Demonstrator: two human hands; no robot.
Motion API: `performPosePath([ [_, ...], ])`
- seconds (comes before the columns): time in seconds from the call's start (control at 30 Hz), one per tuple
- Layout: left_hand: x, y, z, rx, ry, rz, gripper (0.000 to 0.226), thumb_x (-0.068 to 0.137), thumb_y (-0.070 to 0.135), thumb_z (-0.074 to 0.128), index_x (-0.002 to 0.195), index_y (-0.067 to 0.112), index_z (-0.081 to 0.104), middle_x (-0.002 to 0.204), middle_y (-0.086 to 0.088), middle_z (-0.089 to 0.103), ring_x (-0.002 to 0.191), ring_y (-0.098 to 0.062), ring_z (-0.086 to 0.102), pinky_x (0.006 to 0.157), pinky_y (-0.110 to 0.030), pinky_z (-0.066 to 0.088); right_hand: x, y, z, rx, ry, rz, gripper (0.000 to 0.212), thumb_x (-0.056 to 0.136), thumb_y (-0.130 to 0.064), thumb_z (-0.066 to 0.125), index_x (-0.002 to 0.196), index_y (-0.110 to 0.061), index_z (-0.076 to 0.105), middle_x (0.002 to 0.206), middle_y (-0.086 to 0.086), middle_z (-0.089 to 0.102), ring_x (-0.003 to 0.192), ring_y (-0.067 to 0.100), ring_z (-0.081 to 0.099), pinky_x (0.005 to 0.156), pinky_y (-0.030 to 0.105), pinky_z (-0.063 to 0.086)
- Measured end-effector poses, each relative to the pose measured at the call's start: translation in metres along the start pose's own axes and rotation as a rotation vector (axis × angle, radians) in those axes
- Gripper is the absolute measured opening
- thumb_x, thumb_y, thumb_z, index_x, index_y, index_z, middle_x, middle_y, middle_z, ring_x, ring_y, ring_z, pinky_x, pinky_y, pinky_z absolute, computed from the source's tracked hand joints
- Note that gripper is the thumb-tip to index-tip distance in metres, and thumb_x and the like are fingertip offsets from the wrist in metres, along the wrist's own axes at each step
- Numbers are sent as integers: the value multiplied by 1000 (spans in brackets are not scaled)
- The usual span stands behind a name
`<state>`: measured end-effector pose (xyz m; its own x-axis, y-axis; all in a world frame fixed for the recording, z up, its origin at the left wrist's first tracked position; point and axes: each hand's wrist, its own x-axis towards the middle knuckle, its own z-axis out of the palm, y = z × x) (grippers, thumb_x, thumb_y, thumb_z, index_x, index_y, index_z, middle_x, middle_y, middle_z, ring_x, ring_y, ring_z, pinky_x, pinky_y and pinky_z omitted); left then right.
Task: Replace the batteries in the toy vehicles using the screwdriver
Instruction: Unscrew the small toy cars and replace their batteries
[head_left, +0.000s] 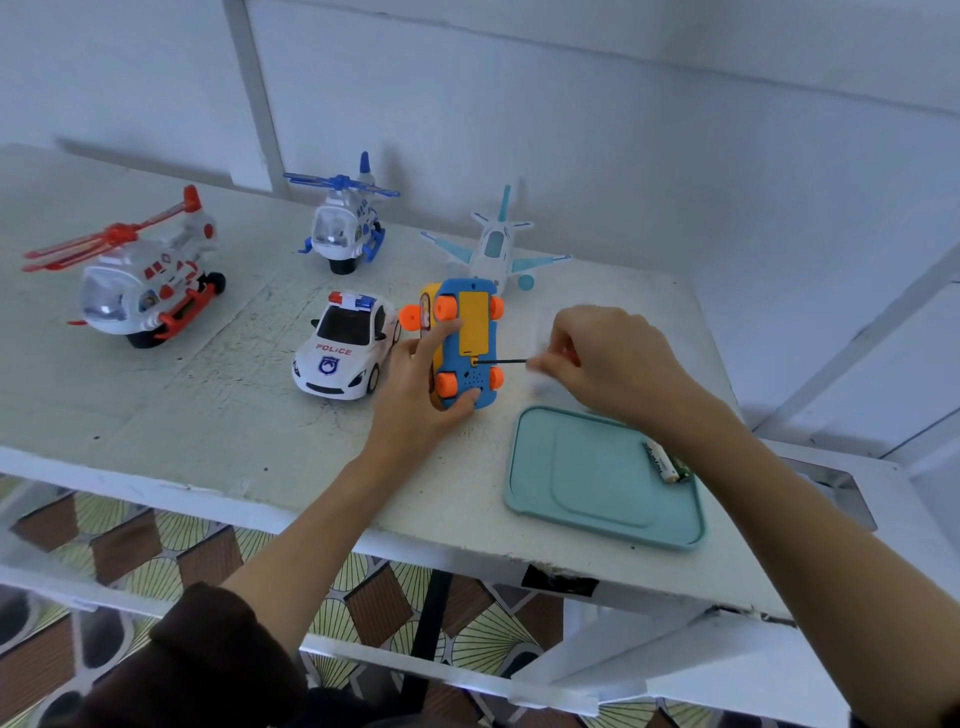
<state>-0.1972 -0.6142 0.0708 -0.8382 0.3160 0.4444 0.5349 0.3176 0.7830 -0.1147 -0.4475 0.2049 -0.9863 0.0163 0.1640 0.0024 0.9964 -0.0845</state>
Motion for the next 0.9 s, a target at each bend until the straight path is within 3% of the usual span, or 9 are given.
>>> performPosePath([
  [0.1,0,1,0,-5,-2,2,66,70,50,58,130,44,32,117,-1,42,107,-18,48,84,-43,53,-2,-1,-2,63,-2,-31,30,79,-36,68,90,-16,49,97,-1,51,86,23,53,68,26,32],
  [0.17,-1,0,0,9,0,26,65,71,49,59,130,42,33,116,-2,43,105,-18,47,84,-42,52,2,-1,-3,-6,32,-22,25,84,-38,63,85,-16,53,92,1,55,82,22,52,65,26,31],
  [0.23,-1,0,0,1,9,18,65,72,48,60,130,43,32,117,1,42,107,-15,46,86,-37,52,5,0,0,-92,3,-9,33,89,-44,52,76,-14,53,79,3,55,73,22,49,59,25,31],
  [0.3,-1,-1,0,-17,17,6,65,74,42,64,131,44,33,120,0,42,109,-14,46,86,-34,52,6,2,6,-8,-60,24,41,92,-43,47,71,-9,55,64,3,49,66,22,47,51,26,28],
  [0.37,-1,0,0,-19,10,9,65,74,41,63,131,45,33,121,-1,43,109,-15,46,86,-34,52,5,7,13,163,-67,21,41,88,-42,54,69,-5,56,60,2,48,64,21,46,52,28,32],
  [0.5,-1,1,-1,-30,2,-11,65,71,49,58,130,46,31,121,-4,44,110,-16,47,88,-37,51,3,10,11,288,-105,-24,33,71,-29,77,76,-12,50,75,-3,54,74,16,52,66,29,42],
  [0.6,-2,1,-1,-2,2,0,65,70,50,57,130,45,31,118,-2,44,109,-17,47,87,-37,51,5,9,9,165,-70,-9,27,79,-33,69,74,-11,54,80,3,59,80,22,56,65,29,42],
  [0.73,-2,1,-1,-18,8,-17,66,70,51,57,130,46,31,121,-4,44,110,-17,47,86,-34,51,8,8,11,-21,-134,15,53,92,-49,41,83,-1,63,80,10,65,75,26,61,63,29,42],
  [0.9,-2,4,-2,3,-7,-1,66,72,47,61,130,45,30,117,-1,42,109,-17,47,88,-40,51,3,6,8,163,-95,-2,39,73,-44,72,78,-10,53,82,3,61,75,19,53,62,27,37],
])
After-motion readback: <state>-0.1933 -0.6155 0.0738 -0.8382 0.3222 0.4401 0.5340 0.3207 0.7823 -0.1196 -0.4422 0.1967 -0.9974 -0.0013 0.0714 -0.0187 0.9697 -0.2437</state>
